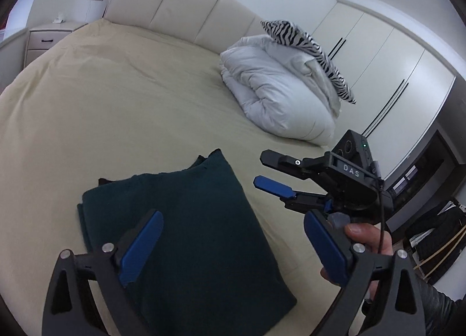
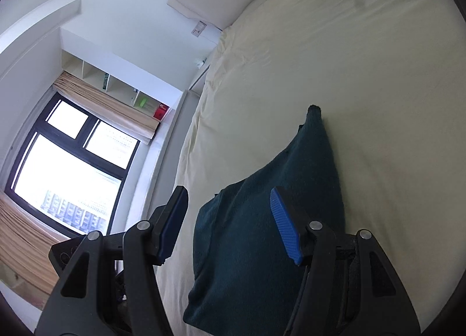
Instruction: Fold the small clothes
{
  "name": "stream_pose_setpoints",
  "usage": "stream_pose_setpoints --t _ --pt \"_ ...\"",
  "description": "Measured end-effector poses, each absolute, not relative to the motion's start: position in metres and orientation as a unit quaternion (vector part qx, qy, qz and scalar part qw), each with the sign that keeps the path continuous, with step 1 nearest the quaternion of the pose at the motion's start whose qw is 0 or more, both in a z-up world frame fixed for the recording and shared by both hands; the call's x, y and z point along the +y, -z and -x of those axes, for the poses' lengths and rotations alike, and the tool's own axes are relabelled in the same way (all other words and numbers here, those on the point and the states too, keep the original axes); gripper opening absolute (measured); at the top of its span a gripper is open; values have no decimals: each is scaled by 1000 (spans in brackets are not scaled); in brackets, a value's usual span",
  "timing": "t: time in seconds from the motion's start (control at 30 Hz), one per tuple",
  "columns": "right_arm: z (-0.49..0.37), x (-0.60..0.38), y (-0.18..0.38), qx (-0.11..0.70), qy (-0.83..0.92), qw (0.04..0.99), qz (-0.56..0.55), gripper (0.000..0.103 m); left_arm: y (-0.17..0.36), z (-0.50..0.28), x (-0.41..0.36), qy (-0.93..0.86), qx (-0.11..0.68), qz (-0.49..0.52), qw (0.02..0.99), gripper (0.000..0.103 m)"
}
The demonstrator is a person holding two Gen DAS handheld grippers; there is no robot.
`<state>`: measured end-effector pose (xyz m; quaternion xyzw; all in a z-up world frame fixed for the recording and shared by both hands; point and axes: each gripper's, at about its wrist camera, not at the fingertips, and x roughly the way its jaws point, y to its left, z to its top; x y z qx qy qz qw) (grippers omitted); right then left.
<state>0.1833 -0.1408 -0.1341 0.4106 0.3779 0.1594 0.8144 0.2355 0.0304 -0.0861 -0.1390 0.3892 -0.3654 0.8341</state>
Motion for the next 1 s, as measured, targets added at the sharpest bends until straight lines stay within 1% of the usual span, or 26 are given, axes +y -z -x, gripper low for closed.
stream_pose_setpoints --t 0.1,0.2,0.23,0.27,0.37,0.47,0.5,0.53,0.63,0.73,0.83,0.9,1.0 --pt "-215 -139 156 396 -180 799 -416 58 119 -267 17 329 423 118 836 96" --pt "-240 -132 188 432 -194 773 -423 58 153 -285 23 295 454 117 833 92" --pt "-248 -132 202 448 -186 766 -422 56 160 -286 27 296 452 125 832 91" --pt "-252 -135 213 455 -175 765 -420 57 161 -284 31 300 445 129 834 91" --pt "-255 -155 228 433 -162 772 -436 56 158 -278 34 309 438 113 837 91" --pt "-241 -190 229 414 -115 782 -453 56 154 -270 46 312 433 131 836 91" --pt "-237 -198 227 412 -96 787 -449 59 151 -265 52 307 434 137 836 91" --pt "-228 -207 224 412 -83 792 -442 58 146 -259 57 301 435 142 837 91" --pt "-194 -217 206 393 -130 795 -442 59 133 -230 65 305 427 156 837 91" --pt "-160 -197 187 370 -223 784 -446 59 122 -193 59 336 419 154 830 92" --pt "-136 -159 182 381 -295 763 -431 59 127 -169 49 337 431 124 828 93" --pt "-128 -131 190 407 -317 755 -405 58 144 -168 56 325 447 136 822 92" --pt "-127 -117 219 460 -280 749 -386 56 154 -168 69 329 447 164 816 86"
